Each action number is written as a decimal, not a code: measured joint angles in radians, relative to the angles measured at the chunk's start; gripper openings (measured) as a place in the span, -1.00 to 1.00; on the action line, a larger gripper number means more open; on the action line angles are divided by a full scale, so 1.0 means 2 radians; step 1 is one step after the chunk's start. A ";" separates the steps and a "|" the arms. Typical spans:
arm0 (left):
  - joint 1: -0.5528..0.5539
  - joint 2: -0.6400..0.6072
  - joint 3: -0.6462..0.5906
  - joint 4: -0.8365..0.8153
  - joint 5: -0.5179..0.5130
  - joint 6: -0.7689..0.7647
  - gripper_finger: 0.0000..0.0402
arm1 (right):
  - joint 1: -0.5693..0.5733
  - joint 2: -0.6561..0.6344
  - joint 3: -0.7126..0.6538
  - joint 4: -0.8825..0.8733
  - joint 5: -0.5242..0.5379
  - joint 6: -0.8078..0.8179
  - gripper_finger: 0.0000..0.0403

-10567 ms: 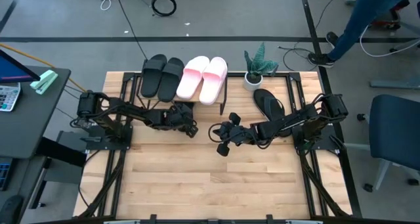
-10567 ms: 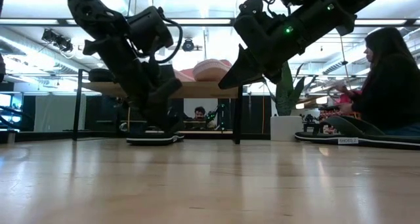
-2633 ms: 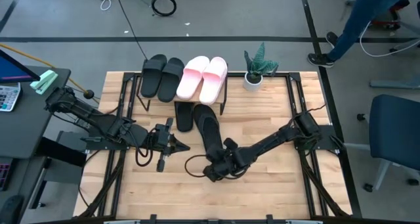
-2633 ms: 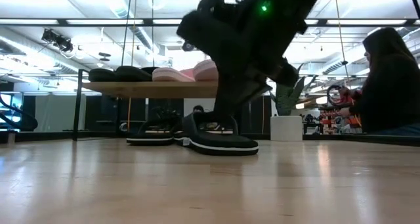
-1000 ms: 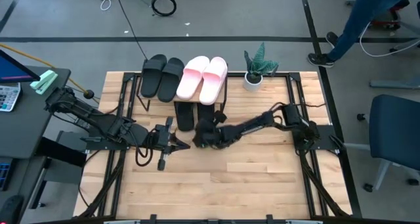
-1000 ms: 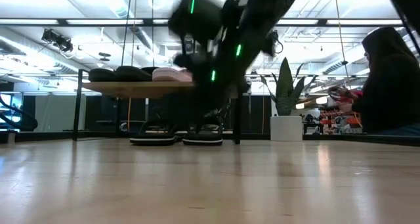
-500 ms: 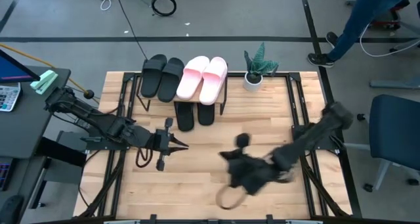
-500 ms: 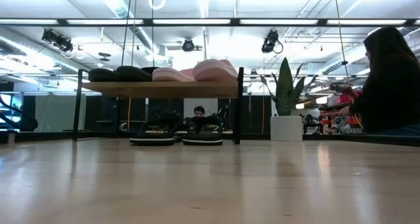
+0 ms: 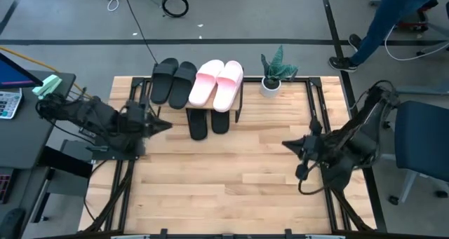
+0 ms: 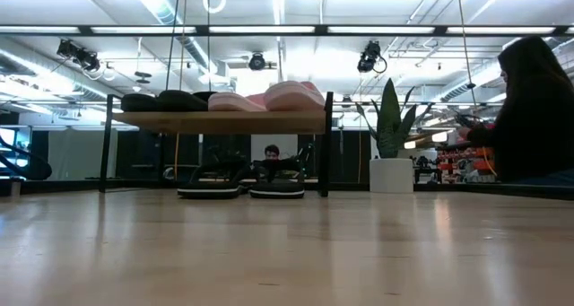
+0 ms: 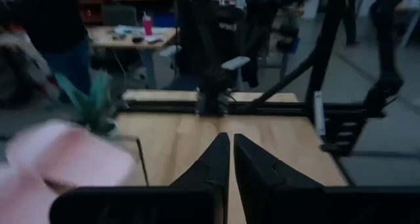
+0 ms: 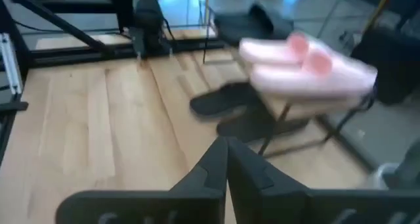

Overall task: Pick and place slides into the shelf
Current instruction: Return to Home Position

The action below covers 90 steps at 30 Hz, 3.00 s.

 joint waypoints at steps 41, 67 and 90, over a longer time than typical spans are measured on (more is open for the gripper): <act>0.003 -0.313 -0.401 0.318 0.022 -0.087 -0.83 | 0.057 -0.173 -0.305 0.416 -0.063 -0.164 -0.93; 0.003 -0.327 -0.393 0.347 0.030 -0.079 -0.85 | -0.257 -0.272 -0.508 0.754 -0.443 -0.362 -0.93; 0.003 -0.327 -0.393 0.336 0.030 -0.057 -0.86 | -0.369 -0.446 -0.550 0.588 -0.461 -0.309 -0.93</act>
